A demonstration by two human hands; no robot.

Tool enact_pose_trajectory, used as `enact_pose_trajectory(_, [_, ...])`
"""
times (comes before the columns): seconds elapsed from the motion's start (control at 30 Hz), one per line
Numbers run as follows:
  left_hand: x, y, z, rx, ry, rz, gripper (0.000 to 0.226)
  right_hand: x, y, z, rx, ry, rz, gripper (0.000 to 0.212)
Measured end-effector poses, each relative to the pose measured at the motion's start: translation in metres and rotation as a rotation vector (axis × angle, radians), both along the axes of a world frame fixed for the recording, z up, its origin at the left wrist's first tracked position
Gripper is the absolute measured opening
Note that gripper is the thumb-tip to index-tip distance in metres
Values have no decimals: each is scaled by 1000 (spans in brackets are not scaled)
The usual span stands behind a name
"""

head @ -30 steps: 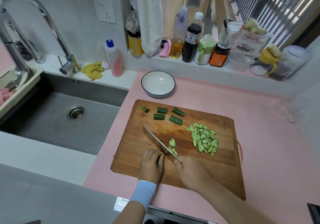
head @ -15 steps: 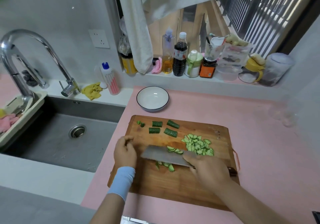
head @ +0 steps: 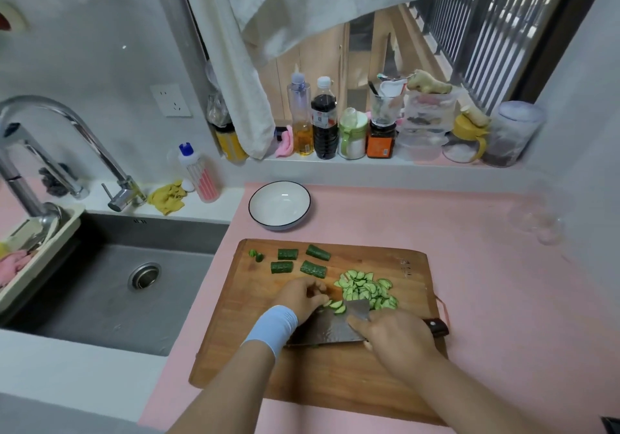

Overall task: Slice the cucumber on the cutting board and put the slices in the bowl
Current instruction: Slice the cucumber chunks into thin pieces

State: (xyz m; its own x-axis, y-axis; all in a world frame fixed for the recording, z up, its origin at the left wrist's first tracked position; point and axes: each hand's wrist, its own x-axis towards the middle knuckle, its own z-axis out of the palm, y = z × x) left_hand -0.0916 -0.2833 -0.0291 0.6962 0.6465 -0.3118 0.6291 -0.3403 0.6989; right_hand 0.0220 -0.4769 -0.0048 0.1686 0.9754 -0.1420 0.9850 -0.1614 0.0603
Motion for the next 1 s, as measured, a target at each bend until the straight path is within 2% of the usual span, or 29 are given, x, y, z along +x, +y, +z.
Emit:
enact_pose_trajectory(0.1, [10, -3, 4, -37, -68, 74, 14, 9, -2, -8, -45, 18, -27, 57])
enact_pose_trajectory(0.17, [11, -10, 6, -91, -105, 23, 28, 13, -3, -11, -55, 28, -31, 61])
enact_pose_trajectory(0.2, [11, -12, 4, -52, -67, -43, 33, 14, -3, -12, -51, 34, -29, 61])
enact_pose_trajectory(0.3, [18, -14, -2, 59, 18, -36, 24, 15, -3, 3, -43, 18, -2, 49])
enact_pose_trajectory(0.37, [21, -12, -3, 55, 5, 44, 14, 17, -6, 11, 5, 9, 28, 37])
enact_pose_trajectory(0.4, [20, -11, -2, 36, -8, 71, 12, 20, -7, 8, 17, 7, 22, 37])
enact_pose_trajectory(0.5, [11, -9, 2, 9, -57, 100, 18, 23, -8, 7, 18, 41, -10, 43])
enact_pose_trajectory(0.63, [4, -17, 7, -97, -93, 72, 17, 20, -3, 13, -28, 56, -23, 33])
enact_pose_trajectory(0.8, [7, -15, 3, -191, -139, 165, 45, 14, 0, 17, -73, 47, -31, 26])
enact_pose_trajectory(0.87, [4, -12, 5, -187, -171, 237, 46, 12, 1, 18, -69, 43, -41, 27])
enact_pose_trajectory(1.0, [2, -14, 9, -219, -115, 122, 45, 6, 6, 21, -81, 43, -57, 28])
